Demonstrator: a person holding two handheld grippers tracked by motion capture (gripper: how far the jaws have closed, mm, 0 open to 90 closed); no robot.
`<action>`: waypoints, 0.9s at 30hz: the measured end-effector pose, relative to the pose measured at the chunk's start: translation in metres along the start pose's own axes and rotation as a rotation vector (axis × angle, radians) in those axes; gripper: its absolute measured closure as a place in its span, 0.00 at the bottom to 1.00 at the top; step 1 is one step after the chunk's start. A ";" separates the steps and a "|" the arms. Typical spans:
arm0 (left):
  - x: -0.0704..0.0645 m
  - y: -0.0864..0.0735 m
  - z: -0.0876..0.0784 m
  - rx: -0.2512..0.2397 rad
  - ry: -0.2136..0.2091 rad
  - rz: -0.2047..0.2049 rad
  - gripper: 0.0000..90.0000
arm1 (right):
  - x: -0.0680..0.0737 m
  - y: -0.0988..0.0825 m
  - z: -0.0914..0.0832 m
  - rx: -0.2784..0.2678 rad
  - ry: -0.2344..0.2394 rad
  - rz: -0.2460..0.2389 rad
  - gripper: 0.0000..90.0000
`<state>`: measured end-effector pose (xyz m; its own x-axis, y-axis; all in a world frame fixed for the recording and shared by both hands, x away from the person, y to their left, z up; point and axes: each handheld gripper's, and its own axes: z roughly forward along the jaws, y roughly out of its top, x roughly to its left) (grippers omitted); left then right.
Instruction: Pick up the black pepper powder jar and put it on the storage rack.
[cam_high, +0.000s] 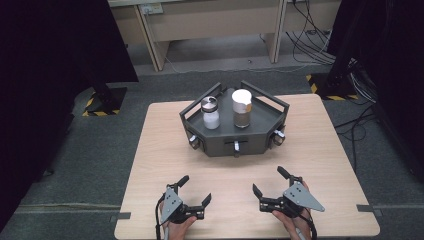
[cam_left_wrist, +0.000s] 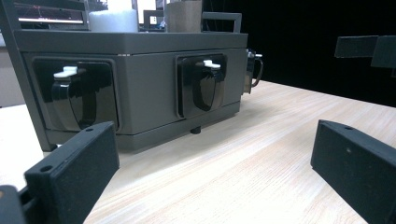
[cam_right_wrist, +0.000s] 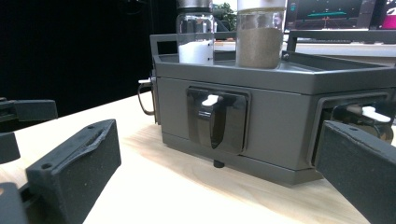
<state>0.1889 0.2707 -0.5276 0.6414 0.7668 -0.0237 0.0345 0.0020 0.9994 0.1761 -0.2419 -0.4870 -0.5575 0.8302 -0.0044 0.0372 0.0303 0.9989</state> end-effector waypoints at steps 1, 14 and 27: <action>0.000 0.000 0.000 0.000 0.001 0.002 0.00 | 0.000 0.000 0.000 -0.001 -0.002 -0.001 0.00; 0.001 0.000 0.000 0.001 0.005 -0.002 0.00 | -0.002 -0.001 0.001 0.007 -0.007 0.006 0.00; 0.001 0.000 0.000 0.000 0.005 -0.003 0.00 | -0.002 -0.001 0.001 0.010 -0.006 0.010 0.00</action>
<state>0.1892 0.2716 -0.5278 0.6375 0.7700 -0.0264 0.0361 0.0043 0.9993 0.1778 -0.2427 -0.4882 -0.5523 0.8336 0.0051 0.0507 0.0275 0.9983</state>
